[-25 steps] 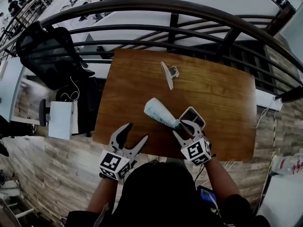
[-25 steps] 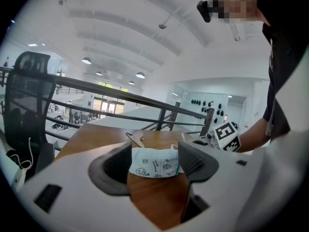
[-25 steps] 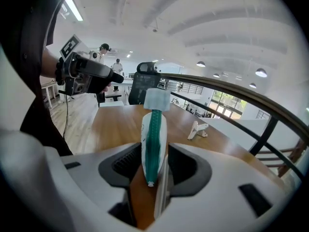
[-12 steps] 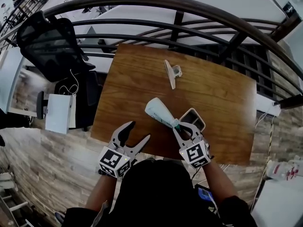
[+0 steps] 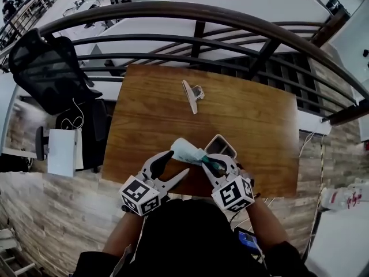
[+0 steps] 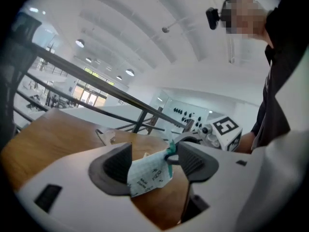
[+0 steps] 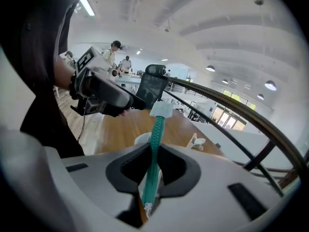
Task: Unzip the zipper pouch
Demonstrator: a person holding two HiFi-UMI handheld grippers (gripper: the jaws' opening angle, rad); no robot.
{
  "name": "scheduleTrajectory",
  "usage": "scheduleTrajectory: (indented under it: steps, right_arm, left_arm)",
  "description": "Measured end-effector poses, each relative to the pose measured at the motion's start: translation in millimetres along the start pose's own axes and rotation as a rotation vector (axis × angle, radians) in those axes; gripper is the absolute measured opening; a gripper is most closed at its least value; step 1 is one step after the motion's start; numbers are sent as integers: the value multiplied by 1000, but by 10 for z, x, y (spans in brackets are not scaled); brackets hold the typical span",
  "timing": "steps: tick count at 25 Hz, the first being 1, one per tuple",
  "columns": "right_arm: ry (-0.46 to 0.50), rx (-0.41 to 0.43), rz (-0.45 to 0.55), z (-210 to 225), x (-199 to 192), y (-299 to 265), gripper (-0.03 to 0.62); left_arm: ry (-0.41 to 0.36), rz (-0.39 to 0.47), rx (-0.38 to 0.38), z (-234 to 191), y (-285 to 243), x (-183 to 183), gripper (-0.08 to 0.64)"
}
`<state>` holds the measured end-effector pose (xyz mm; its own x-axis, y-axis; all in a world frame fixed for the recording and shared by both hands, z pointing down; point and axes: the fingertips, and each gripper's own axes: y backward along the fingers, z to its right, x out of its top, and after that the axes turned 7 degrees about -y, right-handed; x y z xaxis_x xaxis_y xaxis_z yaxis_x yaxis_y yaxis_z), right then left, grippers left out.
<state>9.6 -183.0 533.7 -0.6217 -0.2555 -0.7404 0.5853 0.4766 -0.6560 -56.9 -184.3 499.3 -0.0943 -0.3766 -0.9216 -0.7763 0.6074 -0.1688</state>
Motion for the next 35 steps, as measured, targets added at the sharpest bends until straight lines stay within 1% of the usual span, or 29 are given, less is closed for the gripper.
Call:
scheduleTrajectory:
  steps: [3,6,9,11,13,14,15,16,19,21,24,26,28,30,32,33,35]
  right_arm:
    - [61,-8,-32,-58,-5,28,38]
    - [75,-13,-43,-95,-2,17,39]
    - [79,-17,-46,-112,12,5,40]
    - [87,-16,-48,-128,25,-2,40]
    - [94,-13,-51,-149,26,-12,40]
    - [95,-13,-51,-157,21,-16,40]
    - [93,-12,-49,-162,17,-17,40]
    - [88,-12,-44,-163,17,-16,41]
    - [56,-11,-8,-139,41,-9,62]
    - [21,-11,17,-108,35,-7,105]
    - [-33,-8,21,-56,-90,20,144]
    - [-59,-18,20,-24,-215,60,160]
    - [-97,-37,34,17,-337,98,166]
    - [-167,-46,53,73,-453,108,166]
    - [-239,-37,56,131,-551,68,169]
    - [-257,-28,52,154,-586,38,169]
    - [-252,0,43,160,-609,-33,169]
  left_arm:
    - [121,29,-97,163,-165,52,305]
    - [186,38,-165,285,-298,76,296]
    - [217,36,-187,308,-366,89,208]
    - [228,27,-195,303,-397,92,184]
    - [220,12,-188,293,-424,81,149]
    - [220,5,-180,285,-435,74,94]
    - [226,1,-177,283,-442,73,53]
    - [237,2,-179,288,-446,83,32]
    - [256,12,-189,288,-447,135,26]
    - [278,25,-189,248,-439,167,25]
    - [314,49,-176,151,-431,221,25]
    - [329,62,-163,76,-419,263,25]
    - [333,71,-156,-2,-390,296,25]
    - [327,71,-151,-65,-352,314,25]
    - [319,66,-148,-119,-308,322,25]
    - [318,63,-144,-138,-285,327,25]
    - [327,67,-125,-192,-233,337,25]
